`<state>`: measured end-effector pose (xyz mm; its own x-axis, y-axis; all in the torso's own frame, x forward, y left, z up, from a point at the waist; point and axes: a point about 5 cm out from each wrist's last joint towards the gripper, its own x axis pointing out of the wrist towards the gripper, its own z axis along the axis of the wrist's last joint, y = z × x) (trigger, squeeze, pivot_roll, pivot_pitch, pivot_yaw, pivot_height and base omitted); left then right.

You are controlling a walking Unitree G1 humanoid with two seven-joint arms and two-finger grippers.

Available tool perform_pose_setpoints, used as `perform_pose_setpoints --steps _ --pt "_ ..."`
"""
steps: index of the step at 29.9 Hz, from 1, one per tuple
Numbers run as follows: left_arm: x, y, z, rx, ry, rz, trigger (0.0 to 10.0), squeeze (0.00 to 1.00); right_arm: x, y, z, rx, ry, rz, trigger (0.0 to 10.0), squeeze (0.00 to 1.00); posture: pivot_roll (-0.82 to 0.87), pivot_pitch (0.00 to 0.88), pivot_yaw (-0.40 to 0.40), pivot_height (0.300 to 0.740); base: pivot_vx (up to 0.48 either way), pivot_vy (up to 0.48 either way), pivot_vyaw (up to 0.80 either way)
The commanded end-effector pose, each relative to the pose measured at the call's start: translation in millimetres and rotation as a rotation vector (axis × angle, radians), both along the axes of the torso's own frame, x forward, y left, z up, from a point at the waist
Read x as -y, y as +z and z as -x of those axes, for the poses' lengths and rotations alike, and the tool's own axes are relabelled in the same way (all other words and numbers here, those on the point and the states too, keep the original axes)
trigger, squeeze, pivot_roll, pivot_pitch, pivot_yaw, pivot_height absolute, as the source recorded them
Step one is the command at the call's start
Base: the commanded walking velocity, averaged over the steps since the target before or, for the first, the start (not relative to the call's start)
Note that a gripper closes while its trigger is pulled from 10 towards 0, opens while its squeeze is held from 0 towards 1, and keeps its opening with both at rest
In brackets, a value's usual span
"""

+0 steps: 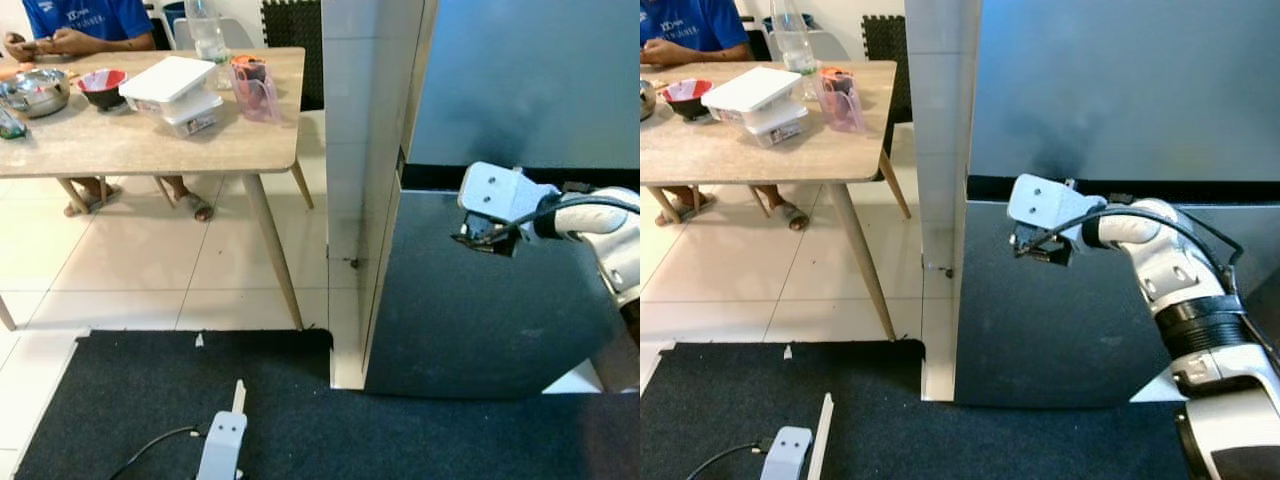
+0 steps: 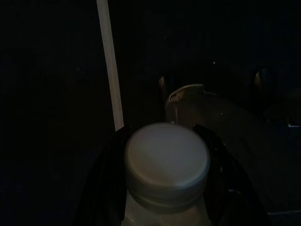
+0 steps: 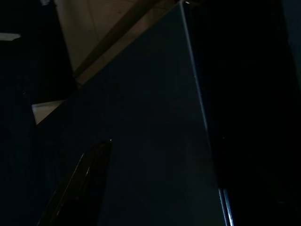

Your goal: Restocking fridge

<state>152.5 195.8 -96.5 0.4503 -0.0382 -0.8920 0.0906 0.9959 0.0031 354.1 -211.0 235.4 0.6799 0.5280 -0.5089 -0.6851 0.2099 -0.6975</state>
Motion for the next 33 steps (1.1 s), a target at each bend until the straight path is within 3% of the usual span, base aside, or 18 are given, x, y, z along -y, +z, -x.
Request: perform_pose_setpoints --steps 1,20,22,30,31,32,33 --pt "2.2 -2 4.7 -0.017 0.003 0.005 10.0 0.00 -3.5 -40 12.1 -0.229 0.065 0.063 10.0 0.00 -0.08 0.052 -0.001 0.740 0.000 0.000 0.00" --pt "3.0 -2 4.4 -0.015 0.000 0.002 10.0 0.00 0.8 -38 34.0 -0.378 0.128 0.051 10.0 0.00 -0.07 0.049 0.003 0.740 0.000 0.000 0.00" --pt "3.2 -2 4.3 -0.016 0.001 0.003 10.0 0.00 -5.5 -25 40.5 -0.386 0.196 -0.039 10.0 0.00 -0.07 0.052 0.004 0.740 0.000 0.000 0.00" --pt "3.6 -2 4.4 -0.018 0.004 0.004 10.0 0.00 -18.7 10 52.4 -0.326 0.344 -0.205 10.0 0.00 -0.07 0.054 0.003 0.740 0.000 0.000 0.00" --pt "3.7 -2 4.4 -0.018 0.004 0.005 10.0 0.00 -31.4 35 62.5 -0.285 0.480 -0.379 10.0 0.00 -0.07 0.054 0.003 0.740 0.000 0.000 0.00" --pt "3.8 -2 4.3 -0.018 0.004 0.005 10.0 0.00 -37.1 48 68.8 -0.268 0.561 -0.485 10.0 0.00 -0.07 0.056 0.003 0.740 0.000 0.000 0.00" --pt "3.8 -2 4.3 -0.018 0.004 0.005 10.0 0.00 -37.1 48 68.8 -0.268 0.561 -0.485 10.0 0.00 -0.07 0.056 0.003 0.740 0.000 0.000 0.00"
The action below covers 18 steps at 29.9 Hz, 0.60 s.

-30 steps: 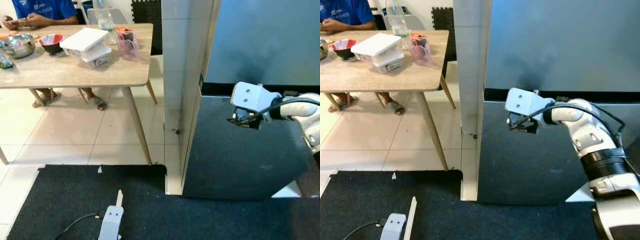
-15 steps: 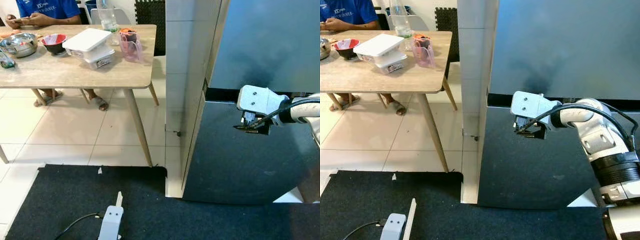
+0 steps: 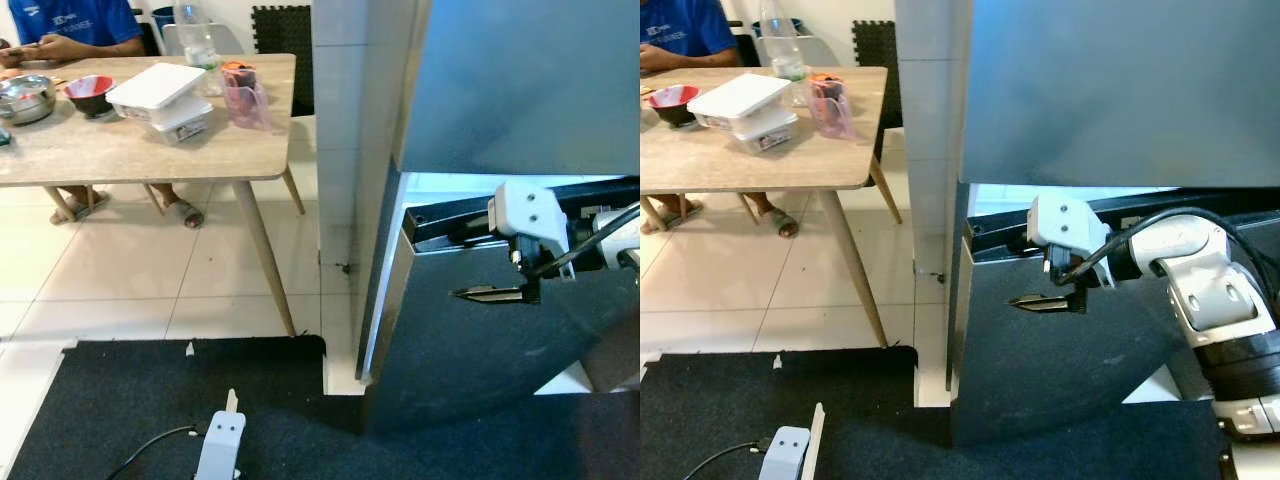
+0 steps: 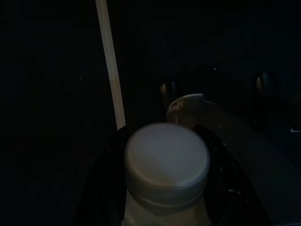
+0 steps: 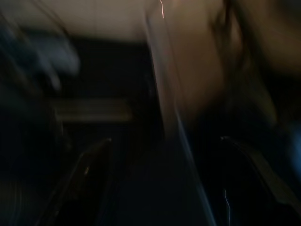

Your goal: Restocking fridge

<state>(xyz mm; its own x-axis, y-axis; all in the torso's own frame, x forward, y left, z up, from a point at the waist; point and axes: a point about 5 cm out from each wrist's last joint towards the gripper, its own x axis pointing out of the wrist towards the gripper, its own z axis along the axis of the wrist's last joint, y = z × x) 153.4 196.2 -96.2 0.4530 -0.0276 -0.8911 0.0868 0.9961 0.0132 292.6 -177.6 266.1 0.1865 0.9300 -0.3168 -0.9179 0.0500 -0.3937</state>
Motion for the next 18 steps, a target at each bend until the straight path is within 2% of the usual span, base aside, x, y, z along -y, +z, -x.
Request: perform_pose_setpoints --steps 1,2,3,5,7,10,12,16,17,18 --pt "4.3 -3 5.0 -0.021 0.000 0.015 10.0 0.00 -7.4 29 13.1 0.027 0.119 -0.170 10.0 0.00 -0.07 0.056 0.003 0.740 0.000 0.000 0.00" --pt "4.3 -3 5.0 -0.020 0.001 0.015 10.0 0.00 -10.3 38 18.2 0.035 0.166 -0.259 10.0 0.00 -0.07 0.056 0.003 0.740 0.000 0.000 0.00" --pt "4.3 -3 5.0 -0.020 0.001 0.015 10.0 0.00 -10.3 38 18.2 0.035 0.166 -0.259 10.0 0.00 -0.07 0.056 0.003 0.740 0.000 0.000 0.00" --pt "4.4 -3 4.8 -0.019 0.001 0.016 10.0 0.00 -11.2 47 24.2 0.032 0.215 -0.373 10.0 0.00 -0.07 0.057 0.003 0.740 0.000 0.000 0.00" --pt "4.5 -3 4.7 -0.019 0.000 0.016 10.0 0.00 -10.8 49 25.4 0.029 0.226 -0.409 10.0 0.00 -0.07 0.057 0.003 0.740 0.000 0.000 0.00" --pt "4.6 -3 4.7 -0.019 0.001 0.016 10.0 0.00 -8.2 50 26.0 0.021 0.227 -0.454 10.0 0.00 -0.07 0.057 0.003 0.740 0.000 0.000 0.00" --pt "4.9 -3 4.8 -0.020 0.001 0.017 10.0 0.00 3.9 46 18.7 0.000 0.155 -0.559 10.0 0.00 -0.07 0.055 0.003 0.740 0.000 0.000 0.00" --pt "4.9 -3 4.8 -0.020 0.000 0.017 10.0 0.00 7.8 38 16.5 -0.035 0.118 -0.584 10.0 0.00 -0.07 0.056 0.003 0.740 0.000 0.000 0.00" --pt "4.9 -3 4.9 -0.021 -0.001 0.016 10.0 0.00 7.9 25 18.0 -0.089 0.108 -0.590 10.0 0.00 -0.07 0.057 0.004 0.740 0.000 0.000 0.00" --pt "4.9 -3 4.9 -0.021 -0.001 0.016 10.0 0.00 7.9 25 18.0 -0.089 0.108 -0.590 10.0 0.00 -0.07 0.057 0.004 0.740 0.000 0.000 0.00"
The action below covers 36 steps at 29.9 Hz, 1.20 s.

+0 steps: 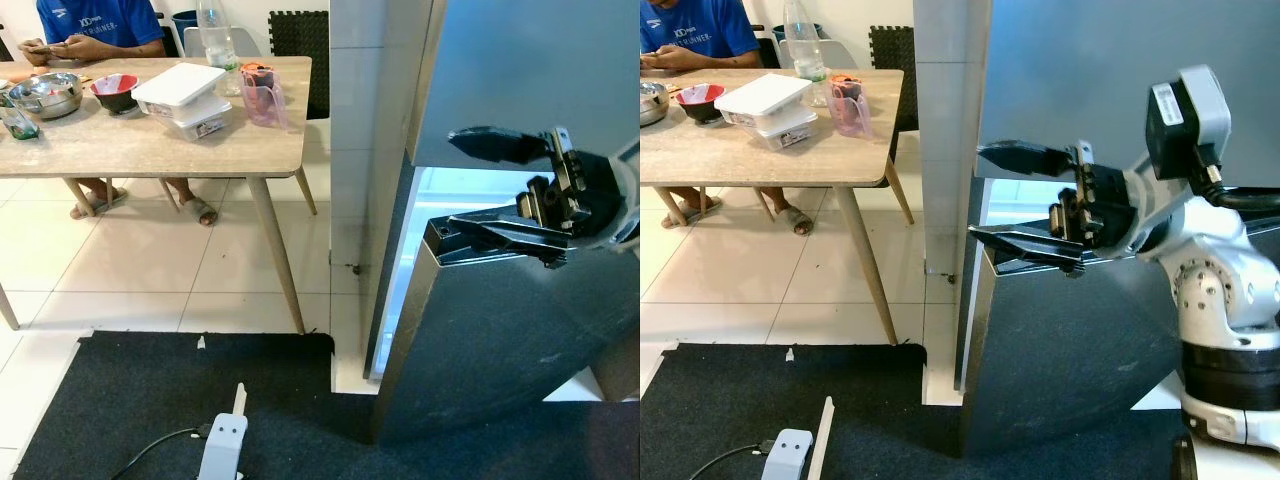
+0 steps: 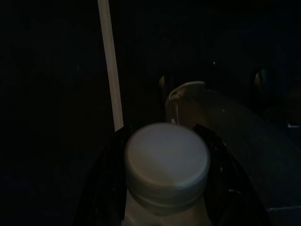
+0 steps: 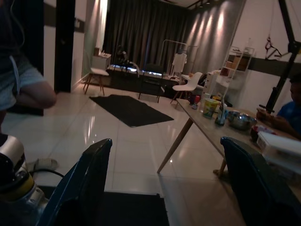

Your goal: Restocking fridge

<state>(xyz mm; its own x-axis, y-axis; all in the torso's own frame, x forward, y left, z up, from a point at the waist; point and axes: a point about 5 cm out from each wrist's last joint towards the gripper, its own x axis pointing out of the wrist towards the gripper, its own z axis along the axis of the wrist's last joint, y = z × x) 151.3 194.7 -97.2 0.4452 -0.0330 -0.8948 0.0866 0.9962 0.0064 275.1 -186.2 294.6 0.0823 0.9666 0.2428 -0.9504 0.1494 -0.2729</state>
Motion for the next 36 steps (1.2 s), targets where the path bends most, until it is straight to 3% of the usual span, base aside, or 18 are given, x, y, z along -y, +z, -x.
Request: perform_pose_setpoints --steps 1,2,7,10,12,15,18,20,22,23,24,25,26,27,29,30,33,36 --pt "3.3 -2 2.8 -0.012 -0.003 0.010 10.0 0.00 -3.8 -20 5.4 -0.095 0.037 -0.004 6.4 0.00 -0.07 0.060 0.006 0.740 0.000 0.000 0.00" --pt "3.3 -2 2.7 -0.012 -0.004 0.010 10.0 0.00 -7.6 -35 11.9 -0.162 0.072 -0.002 0.0 0.00 -0.07 0.060 0.006 0.740 0.000 0.000 0.00" --pt "3.2 -2 2.7 -0.012 -0.006 0.009 10.0 0.00 -11.8 -49 20.0 -0.226 0.115 0.004 0.0 0.00 -0.08 0.060 0.009 0.740 0.000 0.000 0.00" --pt "3.2 -1 2.7 -0.011 -0.009 0.008 10.0 0.00 -17.4 -85 35.6 -0.394 0.184 0.051 0.0 0.00 -0.08 0.058 0.012 0.740 0.000 0.000 0.00" --pt "3.2 -1 2.7 -0.011 -0.010 0.007 10.0 0.00 -17.6 -94 38.3 -0.431 0.190 0.066 0.0 0.00 -0.08 0.058 0.012 0.740 0.000 0.000 0.00" --pt "3.3 -1 2.2 -0.009 -0.008 0.007 10.0 0.00 -10.8 -141 39.3 -0.585 0.102 0.200 0.0 0.00 -0.08 0.058 0.011 0.740 0.000 0.000 0.00" --pt "3.4 -1 2.1 -0.008 -0.007 0.007 10.0 0.00 -6.8 -157 39.9 -0.631 0.064 0.248 0.0 0.00 -0.08 0.056 0.010 0.740 0.000 0.000 0.00" --pt "3.4 -1 2.0 -0.008 -0.006 0.007 10.0 0.00 -1.0 -175 39.2 -0.684 0.003 0.285 0.0 0.00 -0.08 0.057 0.010 0.740 0.000 0.000 0.00" --pt "3.5 -1 1.9 -0.005 -0.003 0.003 10.0 0.00 18.4 -222 38.3 -0.812 -0.220 0.389 0.0 0.00 -0.08 0.054 0.008 0.740 0.000 0.000 0.00" --pt "3.5 -1 1.9 -0.005 -0.003 0.003 10.0 0.00 18.4 -222 38.3 -0.812 -0.220 0.389 0.0 0.00 -0.08 0.054 0.008 0.740 0.000 0.000 0.00" --pt "3.3 -1 1.7 -0.003 -0.003 -0.002 10.0 0.00 32.6 -255 42.4 -0.893 -0.393 0.483 0.0 0.00 -0.08 0.054 0.008 0.740 0.000 0.000 0.00" --pt "3.1 -1 1.7 -0.002 -0.005 -0.008 10.0 0.00 38.7 -269 45.5 -0.942 -0.473 0.502 0.0 0.00 -0.08 0.052 0.009 0.740 0.000 0.000 0.00" --pt "2.9 -1 1.7 -0.002 -0.006 -0.011 10.0 0.00 42.2 -277 48.0 -0.975 -0.520 0.511 10.0 0.00 -0.08 0.052 0.009 0.740 0.000 0.000 0.00" --pt "2.9 -1 1.7 -0.002 -0.006 -0.011 10.0 0.00 42.2 -277 48.0 -0.975 -0.520 0.511 10.0 0.00 -0.08 0.052 0.009 0.740 0.000 0.000 0.00" --pt "0.6 -1 1.0 -0.004 -0.037 -0.062 10.0 0.00 52.9 -305 59.3 -1.107 -0.718 0.509 10.0 0.00 -0.07 0.045 0.012 0.740 0.000 0.000 0.00" --pt "0.6 -1 1.0 -0.004 -0.037 -0.062 10.0 0.00 52.9 -305 59.3 -1.107 -0.718 0.509 10.0 0.00 -0.07 0.045 0.012 0.740 0.000 0.000 0.00" --pt "-6.9 1 -1.2 -0.011 -0.112 -0.218 10.0 0.00 66.7 -338 80.6 -1.185 -1.034 0.560 10.0 0.00 -0.07 0.040 0.019 0.740 0.000 0.000 0.00" --pt "-10.2 2 -2.4 -0.008 -0.143 -0.294 10.0 0.00 72.5 -349 92.6 -1.221 -1.166 0.579 10.0 0.00 -0.07 0.037 0.022 0.740 0.000 0.000 0.00"
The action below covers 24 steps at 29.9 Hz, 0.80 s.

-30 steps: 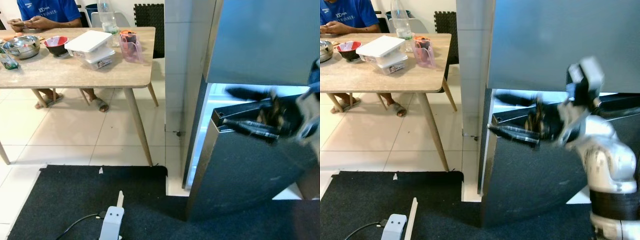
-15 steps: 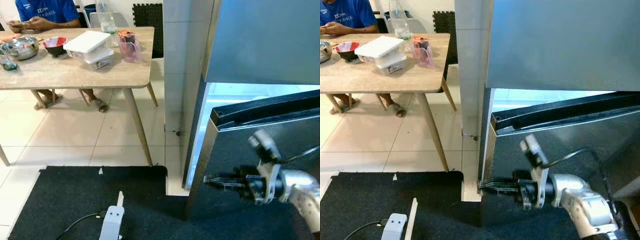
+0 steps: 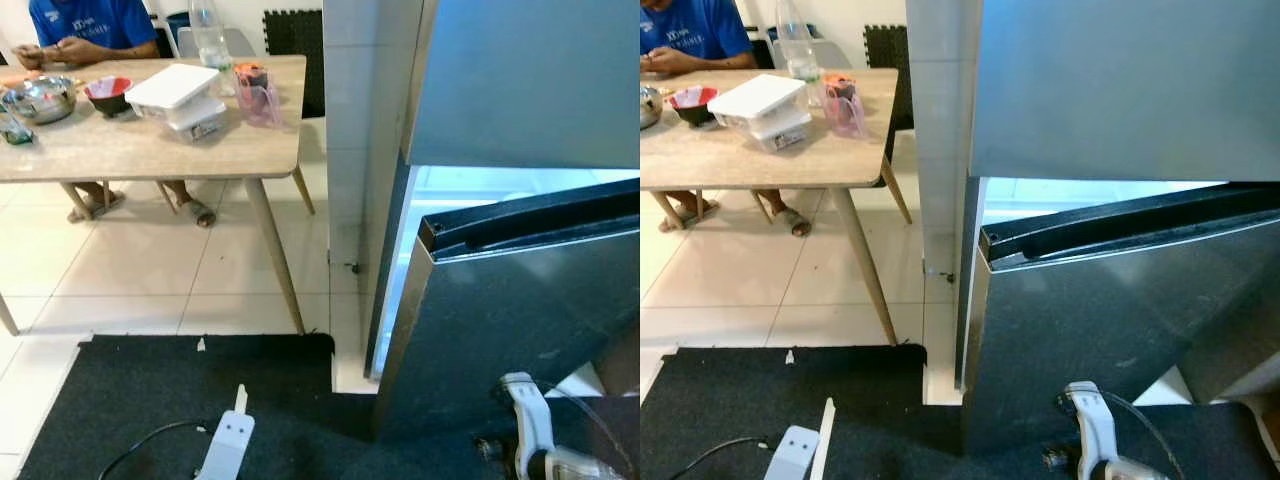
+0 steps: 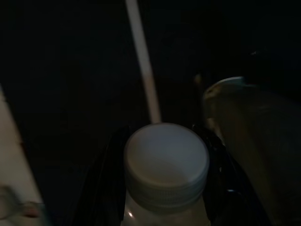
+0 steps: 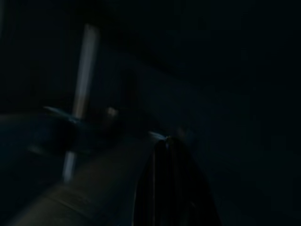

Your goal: Restocking fridge

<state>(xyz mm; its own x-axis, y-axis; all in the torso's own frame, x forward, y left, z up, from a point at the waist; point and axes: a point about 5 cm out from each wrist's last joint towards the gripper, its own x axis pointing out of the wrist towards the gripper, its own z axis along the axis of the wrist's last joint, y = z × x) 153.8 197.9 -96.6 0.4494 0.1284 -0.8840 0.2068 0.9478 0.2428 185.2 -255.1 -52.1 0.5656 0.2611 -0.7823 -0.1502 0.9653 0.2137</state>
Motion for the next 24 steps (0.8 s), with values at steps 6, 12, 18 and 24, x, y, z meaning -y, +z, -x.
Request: perform_pose_setpoints --steps 6,12,18,24 --pt "-38.2 14 -11.6 0.084 -0.033 -0.223 10.0 0.00 14.7 -28 49.4 -0.153 -0.250 0.159 10.0 0.00 -0.06 0.033 0.030 0.740 0.000 0.000 -0.34" --pt "-79.4 37 -33.1 0.194 0.089 -0.231 10.0 0.00 16.3 -37 70.8 -0.216 -0.284 0.228 10.0 0.00 -0.06 0.038 0.034 0.740 0.000 0.000 -0.74" --pt "-49.4 51 -72.2 0.360 0.207 0.055 10.0 0.00 15.9 -39 71.7 -0.218 -0.320 0.267 10.0 0.00 -0.07 0.041 0.040 0.740 0.000 0.000 -0.74" --pt "-21.5 69 -106.0 0.500 0.239 0.276 10.0 0.00 11.9 -38 65.0 -0.211 -0.297 0.288 10.0 0.00 -0.08 0.040 0.039 0.740 0.000 0.000 -0.74"
